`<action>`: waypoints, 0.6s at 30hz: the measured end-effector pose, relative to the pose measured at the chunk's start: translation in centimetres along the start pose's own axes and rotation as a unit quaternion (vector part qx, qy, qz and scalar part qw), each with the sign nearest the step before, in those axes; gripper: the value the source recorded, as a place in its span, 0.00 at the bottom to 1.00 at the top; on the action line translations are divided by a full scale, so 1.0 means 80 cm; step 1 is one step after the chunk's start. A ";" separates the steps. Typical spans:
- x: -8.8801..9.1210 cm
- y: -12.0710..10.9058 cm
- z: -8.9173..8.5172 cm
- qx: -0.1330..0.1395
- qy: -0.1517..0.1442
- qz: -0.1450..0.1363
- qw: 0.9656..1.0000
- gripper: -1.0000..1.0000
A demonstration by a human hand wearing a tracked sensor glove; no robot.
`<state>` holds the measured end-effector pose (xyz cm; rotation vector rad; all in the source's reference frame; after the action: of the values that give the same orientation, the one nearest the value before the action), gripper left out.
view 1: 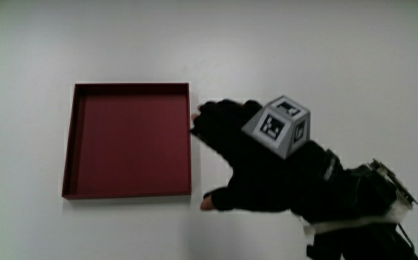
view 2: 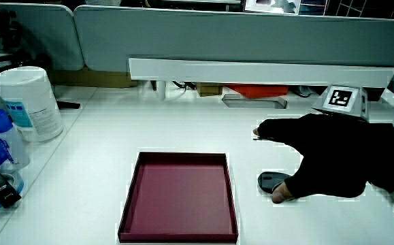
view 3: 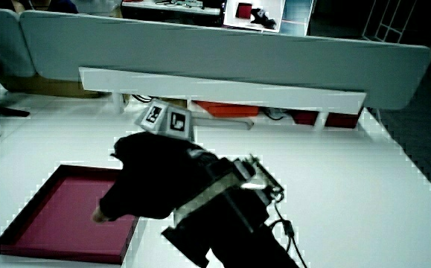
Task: Pick mouse from desk
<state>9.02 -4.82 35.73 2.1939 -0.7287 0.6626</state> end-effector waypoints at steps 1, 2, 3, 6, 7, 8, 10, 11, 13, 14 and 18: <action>-0.001 0.000 0.006 -0.005 0.025 -0.004 1.000 0.50; 0.005 0.001 0.009 -0.004 0.035 -0.013 0.999 0.50; 0.009 0.003 0.010 -0.004 0.039 -0.017 0.999 0.50; 0.023 0.009 0.015 0.000 0.053 -0.033 0.998 0.50; 0.029 0.011 0.015 -0.002 0.057 -0.039 0.998 0.50; 0.035 0.013 0.015 -0.001 0.058 -0.042 0.997 0.50; 0.046 0.016 0.015 -0.004 0.076 -0.051 0.996 0.50; 0.050 0.017 0.015 -0.004 0.078 -0.056 0.995 0.50; 0.063 0.021 0.013 -0.007 0.083 -0.069 0.994 0.50; 0.066 0.023 0.013 -0.006 0.085 -0.075 0.994 0.50; 0.087 0.033 0.008 -0.002 0.092 -0.101 0.991 0.50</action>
<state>12.33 -8.92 41.00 2.1335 -0.4065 0.7440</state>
